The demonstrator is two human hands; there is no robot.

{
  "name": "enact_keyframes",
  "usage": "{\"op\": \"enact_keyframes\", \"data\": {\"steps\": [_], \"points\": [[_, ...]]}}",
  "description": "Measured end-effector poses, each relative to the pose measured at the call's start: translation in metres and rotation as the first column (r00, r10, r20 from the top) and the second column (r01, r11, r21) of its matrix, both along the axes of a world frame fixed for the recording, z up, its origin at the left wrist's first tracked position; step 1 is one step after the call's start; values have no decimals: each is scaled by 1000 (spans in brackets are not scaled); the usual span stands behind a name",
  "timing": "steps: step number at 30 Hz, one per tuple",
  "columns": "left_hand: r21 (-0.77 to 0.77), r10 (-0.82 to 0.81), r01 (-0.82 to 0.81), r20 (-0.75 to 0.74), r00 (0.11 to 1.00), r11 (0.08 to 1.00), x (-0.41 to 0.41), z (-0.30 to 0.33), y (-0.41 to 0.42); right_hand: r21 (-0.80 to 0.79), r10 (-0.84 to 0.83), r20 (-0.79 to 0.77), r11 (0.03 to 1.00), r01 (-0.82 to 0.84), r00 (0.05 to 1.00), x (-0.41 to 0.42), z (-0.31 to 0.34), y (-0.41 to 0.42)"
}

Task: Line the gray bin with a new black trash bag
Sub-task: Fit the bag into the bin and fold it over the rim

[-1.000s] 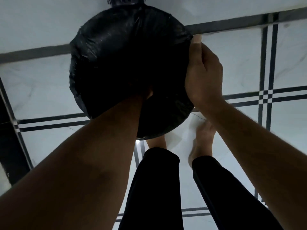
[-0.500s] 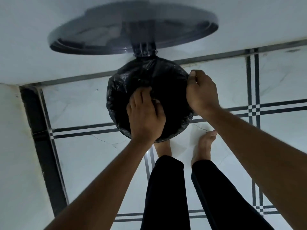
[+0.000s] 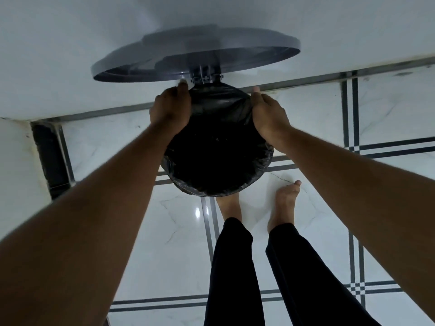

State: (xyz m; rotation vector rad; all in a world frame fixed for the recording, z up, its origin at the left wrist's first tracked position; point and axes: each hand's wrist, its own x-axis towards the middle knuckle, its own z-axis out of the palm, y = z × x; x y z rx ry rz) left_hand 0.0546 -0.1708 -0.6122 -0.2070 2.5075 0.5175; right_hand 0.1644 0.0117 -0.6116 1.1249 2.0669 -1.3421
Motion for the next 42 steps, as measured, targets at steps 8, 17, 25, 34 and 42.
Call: {"op": "enact_keyframes", "data": {"steps": [8, 17, 25, 34, 42], "points": [[55, 517, -525, 115, 848, 849, 35, 16, -61, 26, -322, 85, 947, 321, 943, 64, 8, -7], [87, 753, -989, 641, 150, 122, 149, 60, -54, -228, -709, 424, 519, 824, 564, 130, -47, -35], [83, 669, -992, 743, 0, -92, 147, 32, -64, -139, -661, 404, 638, 757, 632, 88, -17, -35], [225, 591, -553, -166, 789, 802, 94, 29, -45, 137, -259, -117, 952, 274, 959, 45, 24, -31], [192, 105, -92, -63, 992, 977, 42, 14, -21, 53, -36, 1, 998, 36, 999, -23, 10, -9]]}}
